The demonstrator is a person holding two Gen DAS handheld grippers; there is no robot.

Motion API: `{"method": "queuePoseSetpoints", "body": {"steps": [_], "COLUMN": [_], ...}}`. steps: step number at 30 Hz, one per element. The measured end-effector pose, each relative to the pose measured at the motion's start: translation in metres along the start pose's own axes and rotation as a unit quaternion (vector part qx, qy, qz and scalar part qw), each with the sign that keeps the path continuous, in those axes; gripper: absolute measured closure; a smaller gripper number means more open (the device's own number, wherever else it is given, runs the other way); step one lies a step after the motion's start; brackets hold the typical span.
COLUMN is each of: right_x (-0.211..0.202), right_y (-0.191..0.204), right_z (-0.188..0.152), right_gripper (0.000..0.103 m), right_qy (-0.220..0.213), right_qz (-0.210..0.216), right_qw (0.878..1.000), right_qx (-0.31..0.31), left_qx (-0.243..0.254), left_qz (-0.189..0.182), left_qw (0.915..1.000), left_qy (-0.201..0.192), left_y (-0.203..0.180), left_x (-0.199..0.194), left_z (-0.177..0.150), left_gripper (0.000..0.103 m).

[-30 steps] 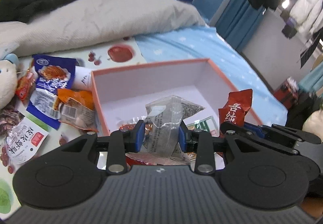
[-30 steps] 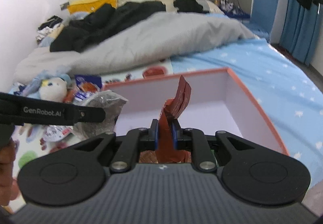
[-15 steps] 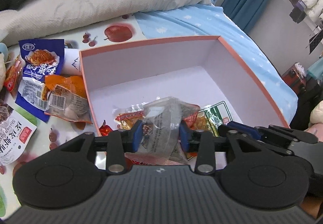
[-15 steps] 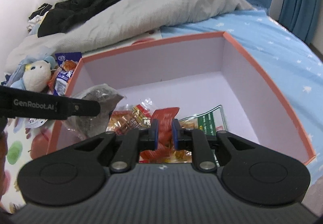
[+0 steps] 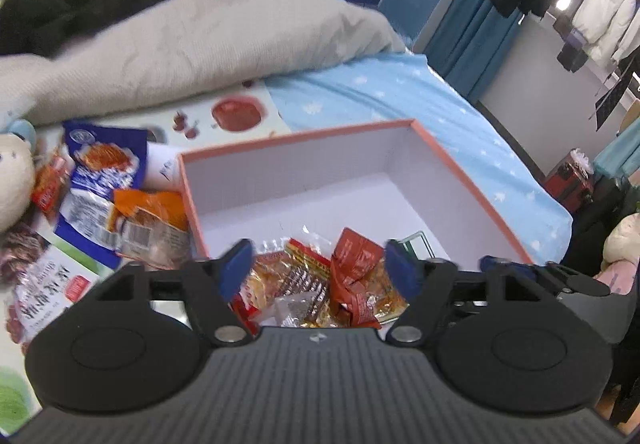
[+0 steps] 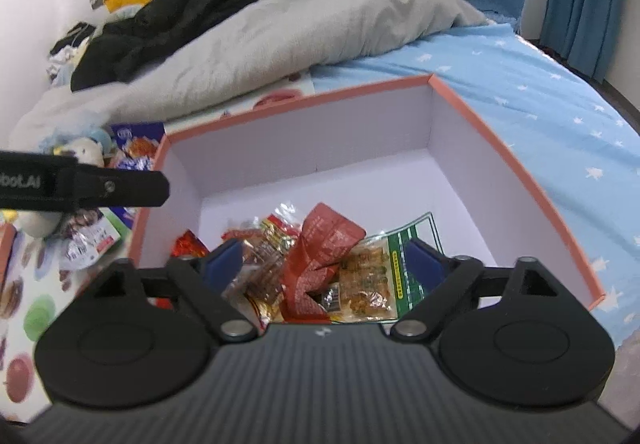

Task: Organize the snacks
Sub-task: 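Move both open tools back toward the snack pile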

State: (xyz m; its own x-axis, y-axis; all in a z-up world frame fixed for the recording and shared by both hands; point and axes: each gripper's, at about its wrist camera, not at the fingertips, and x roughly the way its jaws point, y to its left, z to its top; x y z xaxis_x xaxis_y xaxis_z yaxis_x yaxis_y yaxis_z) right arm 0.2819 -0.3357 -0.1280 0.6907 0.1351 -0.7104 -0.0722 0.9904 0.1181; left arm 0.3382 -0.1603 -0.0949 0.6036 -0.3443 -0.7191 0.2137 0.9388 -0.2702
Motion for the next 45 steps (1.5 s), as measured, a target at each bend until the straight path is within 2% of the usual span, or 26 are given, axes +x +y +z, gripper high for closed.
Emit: {"method": "queuePoseSetpoints", "body": {"steps": [2,6,11,21,25,30,36,45], "right_x": [-0.01,-0.029,-0.054,-0.103,-0.115,-0.125,-0.133,-0.12], "right_y": [0.001,0.007,0.017,0.048,0.064,0.086,0.107,0.129], "right_z": [0.002,0.005,0.007,0.012,0.012,0.008,0.002,-0.023], "right_gripper": [0.0,0.0,0.0,0.0,0.0,0.0,0.0,0.0], "right_qy": [-0.011,-0.028,-0.054,-0.106,-0.118,-0.128,-0.138,-0.131], "right_qz": [-0.001,-0.003,0.009,0.029,0.041,0.048,0.076,0.074], "right_qw": [1.0,1.0,0.998,0.994,0.992,0.99,0.987,0.987], "right_qx": [0.002,0.005,0.011,-0.005,-0.011,-0.031,-0.035,-0.057], "left_qx": [0.005,0.014,-0.014,-0.01,-0.013,0.001,-0.003,-0.025], "left_qz": [0.007,0.03,0.029,0.066,0.064,0.085,0.076,0.103], "left_qw": [0.9999,0.9988,0.9965,0.9913,0.99,0.9851,0.985,0.9828], "left_qy": [-0.014,-0.036,-0.076,-0.113,-0.125,-0.15,-0.155,-0.151], "left_y": [-0.001,0.001,0.012,0.026,0.038,0.043,0.059,0.09], "left_x": [-0.014,-0.046,-0.085,-0.154,-0.179,-0.209,-0.231,-0.245], "left_z": [0.001,0.0,-0.003,-0.016,-0.024,-0.035,-0.053,-0.086], "left_gripper": [0.012,0.011,0.001,0.0,0.0,0.0,0.0,0.0]}}
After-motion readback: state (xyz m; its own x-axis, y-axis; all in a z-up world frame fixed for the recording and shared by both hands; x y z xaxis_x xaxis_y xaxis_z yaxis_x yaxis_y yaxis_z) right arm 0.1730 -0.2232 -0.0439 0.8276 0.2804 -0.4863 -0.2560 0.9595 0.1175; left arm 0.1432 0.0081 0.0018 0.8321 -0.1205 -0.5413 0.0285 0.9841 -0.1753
